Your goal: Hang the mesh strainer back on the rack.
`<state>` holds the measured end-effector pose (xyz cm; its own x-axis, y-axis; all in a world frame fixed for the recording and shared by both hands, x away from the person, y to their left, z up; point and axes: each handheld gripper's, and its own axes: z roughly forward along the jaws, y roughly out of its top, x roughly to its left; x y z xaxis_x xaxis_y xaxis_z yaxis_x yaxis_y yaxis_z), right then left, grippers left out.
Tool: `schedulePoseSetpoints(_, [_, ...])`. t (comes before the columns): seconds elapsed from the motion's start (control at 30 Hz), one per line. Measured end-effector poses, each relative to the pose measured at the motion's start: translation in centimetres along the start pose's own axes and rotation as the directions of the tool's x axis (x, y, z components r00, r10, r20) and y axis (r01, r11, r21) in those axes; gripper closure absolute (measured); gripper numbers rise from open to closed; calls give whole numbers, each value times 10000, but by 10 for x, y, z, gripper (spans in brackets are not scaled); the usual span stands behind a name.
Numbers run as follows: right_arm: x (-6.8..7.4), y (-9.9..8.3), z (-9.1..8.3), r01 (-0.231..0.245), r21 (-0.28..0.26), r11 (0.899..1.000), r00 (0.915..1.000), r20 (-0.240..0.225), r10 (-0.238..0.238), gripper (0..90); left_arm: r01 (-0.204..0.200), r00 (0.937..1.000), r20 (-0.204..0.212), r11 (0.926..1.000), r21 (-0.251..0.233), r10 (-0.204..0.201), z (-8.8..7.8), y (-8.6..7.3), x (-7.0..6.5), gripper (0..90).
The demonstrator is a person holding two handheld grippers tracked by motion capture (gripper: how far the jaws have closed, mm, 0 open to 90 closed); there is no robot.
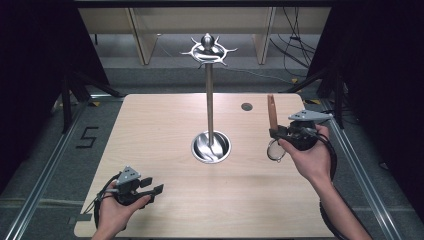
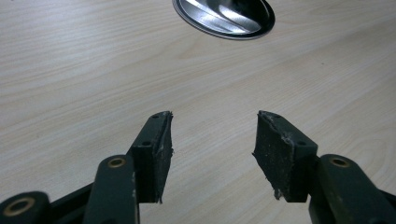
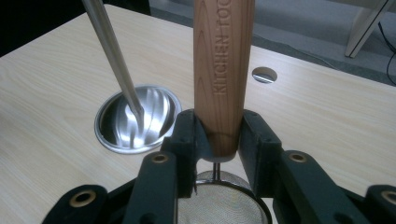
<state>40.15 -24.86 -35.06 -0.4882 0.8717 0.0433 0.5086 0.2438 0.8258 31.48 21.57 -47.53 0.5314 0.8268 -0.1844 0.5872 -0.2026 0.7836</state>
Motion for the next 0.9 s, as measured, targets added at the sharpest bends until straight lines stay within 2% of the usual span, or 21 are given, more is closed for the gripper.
schedulePoseSetpoints(0.03, [-1,1,-1,147,136,9998,9999,-75,-146,693,2,10000,-1,10000,-4,-2,0,0,0,451])
schedulePoseSetpoints(0.07, [1,2,-2,3,194,9998,10000,-13,-2,693,0,10000,-3,10000,-6,0,0,0,0,451])
schedulePoseSetpoints(0.13, [2,3,-1,161,-87,9998,9999,9,-161,693,6,10000,-4,10000,-8,-6,0,0,0,451])
schedulePoseSetpoints(0.17, [3,4,-1,-38,-161,9999,10000,-12,38,693,9,10000,-7,10000,-10,-9,0,0,0,451])
schedulePoseSetpoints(0.2, [3,4,-2,10,-173,9999,10000,-70,-11,693,5,10000,-7,10000,-13,-5,0,0,0,451])
schedulePoseSetpoints(0.23, [2,6,-4,267,23,9996,9995,-141,-266,693,0,10000,-4,10000,-19,0,0,0,0,451])
schedulePoseSetpoints(0.27, [2,7,-5,398,-28,9992,9992,-64,-398,693,18,10000,2,10000,-26,-18,0,0,0,451])
schedulePoseSetpoints(0.3, [4,6,-4,155,-88,9998,9998,-119,-156,693,72,10000,26,9999,-83,-71,0,0,0,451])
schedulePoseSetpoints(0.47, [6,9,-5,332,-83,9994,9993,-150,-333,693,63,10000,53,9999,-79,-63,0,0,0,451])
schedulePoseSetpoints(0.57, [8,10,-6,138,-39,9999,9997,-180,-139,693,70,10000,13,9999,-94,-70,0,0,0,451])
schedulePoseSetpoints(0.67, [8,11,-5,320,-149,9994,9994,-145,-323,693,69,10000,63,10000,-59,-69,0,0,0,451])
schedulePoseSetpoints(0.73, [8,11,-4,190,-367,9991,9997,-120,-194,693,37,10000,57,10000,-53,-37,0,0,0,451])
schedulePoseSetpoints(0.77, [6,12,-4,515,-226,9984,9986,-103,-517,693,39,10000,53,10000,-67,-38,0,0,0,451])
schedulePoseSetpoints(0.8, [6,12,-4,515,-226,9984,9986,-103,-517,693,39,10000,53,10000,-67,-38,0,0,0,451])
schedulePoseSetpoints(0.83, [9,12,-6,142,-30,9999,9996,-233,-143,694,76,9999,75,10000,-36,-75,0,0,0,451])
schedulePoseSetpoints(0.9, [9,12,-6,129,-68,9999,9997,-219,-130,693,70,9999,81,10000,-67,-69,0,0,0,451])
